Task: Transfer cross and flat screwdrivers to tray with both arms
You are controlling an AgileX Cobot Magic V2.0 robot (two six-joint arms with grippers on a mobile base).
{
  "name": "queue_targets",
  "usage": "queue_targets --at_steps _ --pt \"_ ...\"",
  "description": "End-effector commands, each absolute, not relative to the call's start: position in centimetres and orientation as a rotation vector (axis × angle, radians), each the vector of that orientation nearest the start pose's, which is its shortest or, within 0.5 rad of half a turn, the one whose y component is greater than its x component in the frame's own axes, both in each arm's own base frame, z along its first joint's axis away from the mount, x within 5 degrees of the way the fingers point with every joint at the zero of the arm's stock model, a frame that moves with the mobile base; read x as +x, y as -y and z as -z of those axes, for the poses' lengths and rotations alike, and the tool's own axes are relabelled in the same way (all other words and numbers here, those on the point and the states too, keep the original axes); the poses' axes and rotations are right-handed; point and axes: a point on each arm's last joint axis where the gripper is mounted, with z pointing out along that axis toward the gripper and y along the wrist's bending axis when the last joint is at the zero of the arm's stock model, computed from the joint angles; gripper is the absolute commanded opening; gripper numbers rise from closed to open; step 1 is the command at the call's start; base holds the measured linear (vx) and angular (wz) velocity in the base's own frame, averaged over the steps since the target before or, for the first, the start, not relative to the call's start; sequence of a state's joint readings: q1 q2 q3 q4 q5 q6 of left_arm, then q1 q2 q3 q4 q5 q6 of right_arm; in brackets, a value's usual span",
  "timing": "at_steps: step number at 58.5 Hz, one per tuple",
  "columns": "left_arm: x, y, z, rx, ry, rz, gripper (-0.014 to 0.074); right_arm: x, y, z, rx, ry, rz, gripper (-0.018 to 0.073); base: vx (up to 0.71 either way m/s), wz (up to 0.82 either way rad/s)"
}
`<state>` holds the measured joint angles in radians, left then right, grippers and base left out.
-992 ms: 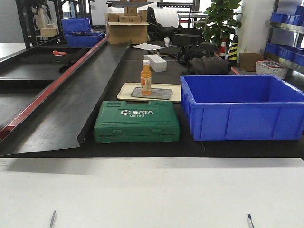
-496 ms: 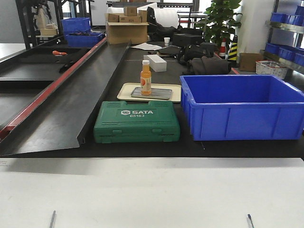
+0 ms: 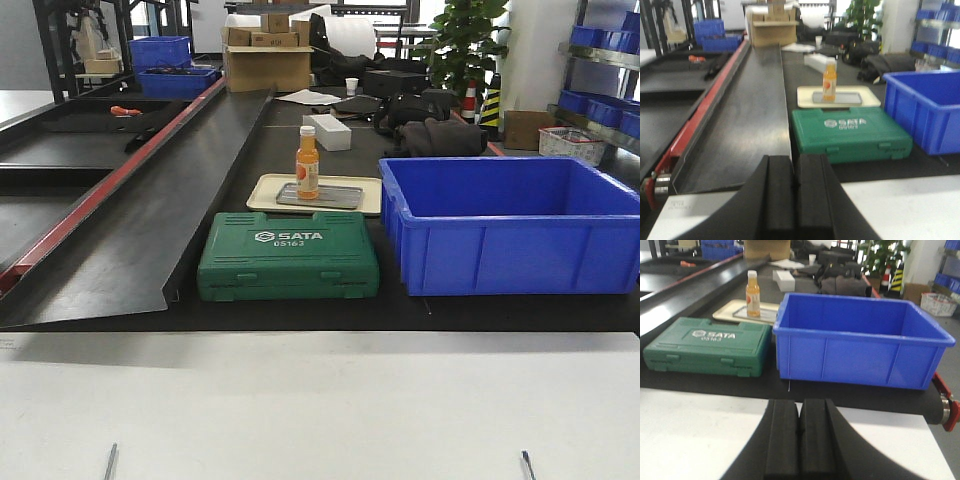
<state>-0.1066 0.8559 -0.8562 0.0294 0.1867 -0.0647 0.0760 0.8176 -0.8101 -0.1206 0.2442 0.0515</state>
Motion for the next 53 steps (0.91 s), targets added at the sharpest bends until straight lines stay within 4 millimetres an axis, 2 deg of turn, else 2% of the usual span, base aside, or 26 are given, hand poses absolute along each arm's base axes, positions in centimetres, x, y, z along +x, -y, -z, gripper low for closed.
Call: queue_targets --at_steps 1,9,20,28,29,30,31,41,53 --pt "18.7 2.0 -41.2 0.049 -1.577 0.119 0.0034 17.3 -1.2 -40.1 -0.108 -1.614 0.014 0.0023 0.0 0.0" --pt "19.1 2.1 -40.9 0.048 -1.594 0.119 0.0135 17.3 -1.1 -40.1 -0.108 -1.62 0.015 0.0144 0.0 0.0" --pt "19.1 2.1 -40.8 0.048 -1.602 0.119 0.037 17.3 -1.1 -40.0 -0.108 -1.628 0.016 0.047 0.0 0.0" --pt "19.0 2.1 -40.6 0.041 -1.632 0.125 0.0492 17.3 -1.2 -39.9 -0.068 -1.643 -0.03 0.0639 0.0 0.0" --pt "19.0 2.1 -40.5 0.041 -1.636 0.124 0.0498 17.3 -1.2 -39.9 -0.062 -1.648 -0.037 0.0648 0.0 0.0" --pt "19.0 2.0 -40.2 0.041 -1.676 0.122 0.0516 19.0 -1.2 -38.3 -0.032 -1.957 -0.038 0.0615 0.0 0.0" --pt "19.0 2.0 -40.2 0.041 -1.677 0.122 0.0516 19.4 -1.2 -38.1 -0.032 -2.015 -0.031 0.0601 0.0 0.0" --pt "19.0 2.0 -40.1 0.041 -1.682 0.121 0.0516 23.6 -1.2 -35.0 -0.017 -2.339 0.025 0.0534 0.0 0.0" --pt "19.0 2.0 -40.0 0.041 -1.699 0.12 0.0516 27.7 -1.3 -28.2 0.018 -2.682 0.082 0.0516 0.0 0.0"
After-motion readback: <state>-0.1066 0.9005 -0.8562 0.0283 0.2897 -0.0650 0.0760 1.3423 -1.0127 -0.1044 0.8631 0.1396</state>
